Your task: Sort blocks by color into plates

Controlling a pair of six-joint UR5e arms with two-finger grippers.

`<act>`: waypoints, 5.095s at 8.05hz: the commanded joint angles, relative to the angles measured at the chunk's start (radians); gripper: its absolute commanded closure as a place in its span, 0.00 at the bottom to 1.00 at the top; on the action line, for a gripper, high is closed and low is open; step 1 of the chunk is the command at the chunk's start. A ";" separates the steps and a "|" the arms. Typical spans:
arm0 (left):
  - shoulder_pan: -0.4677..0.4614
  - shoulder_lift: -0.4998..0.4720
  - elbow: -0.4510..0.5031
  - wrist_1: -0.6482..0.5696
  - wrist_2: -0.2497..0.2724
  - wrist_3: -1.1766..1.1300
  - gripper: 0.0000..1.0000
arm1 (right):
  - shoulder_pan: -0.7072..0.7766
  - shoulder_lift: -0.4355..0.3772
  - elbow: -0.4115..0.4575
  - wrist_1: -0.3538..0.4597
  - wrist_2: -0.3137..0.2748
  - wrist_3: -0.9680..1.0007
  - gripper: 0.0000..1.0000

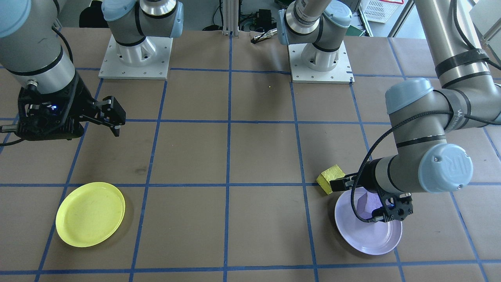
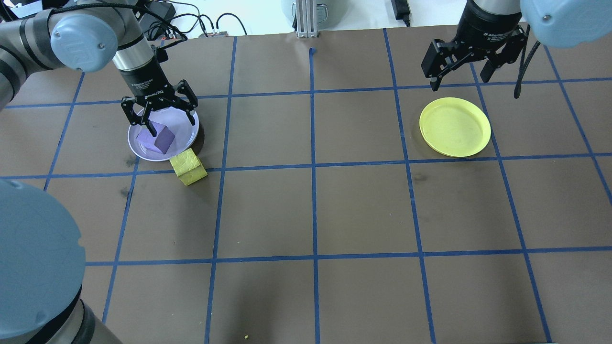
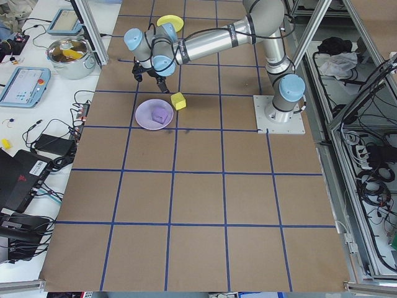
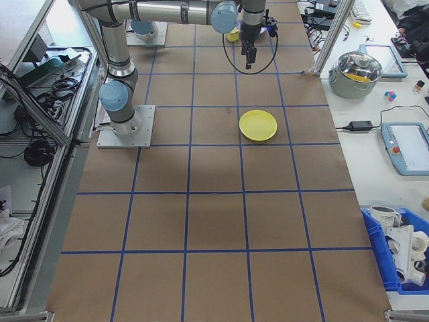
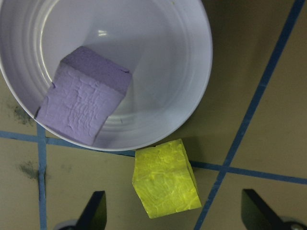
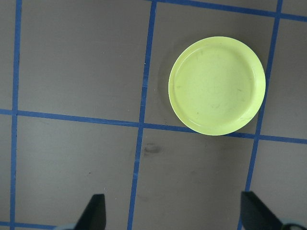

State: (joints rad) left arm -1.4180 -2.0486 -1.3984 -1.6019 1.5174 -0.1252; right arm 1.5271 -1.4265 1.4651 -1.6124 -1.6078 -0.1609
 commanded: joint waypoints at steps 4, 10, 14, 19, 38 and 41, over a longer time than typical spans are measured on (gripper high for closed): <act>0.025 0.061 -0.235 0.197 -0.082 -0.057 0.00 | 0.001 -0.034 0.004 0.029 -0.003 0.003 0.00; 0.025 0.034 -0.237 0.194 -0.050 0.017 0.00 | 0.001 -0.061 0.024 0.028 0.009 -0.016 0.00; 0.025 0.013 -0.240 0.195 -0.046 0.024 0.00 | 0.001 -0.061 0.026 0.028 0.011 -0.078 0.00; 0.025 -0.018 -0.246 0.221 -0.045 0.045 0.00 | -0.001 -0.066 0.044 0.029 0.005 -0.078 0.00; -0.607 0.003 -0.248 0.412 -0.158 -0.140 1.00 | -0.002 -0.065 0.044 0.016 -0.007 -0.115 0.00; -0.645 -0.045 -0.251 0.468 -0.151 -0.157 0.17 | -0.002 -0.065 0.044 0.014 -0.007 -0.117 0.00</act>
State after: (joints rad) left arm -2.0430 -2.0652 -1.6484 -1.1595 1.3644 -0.2681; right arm 1.5248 -1.4911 1.5095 -1.5979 -1.6152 -0.2763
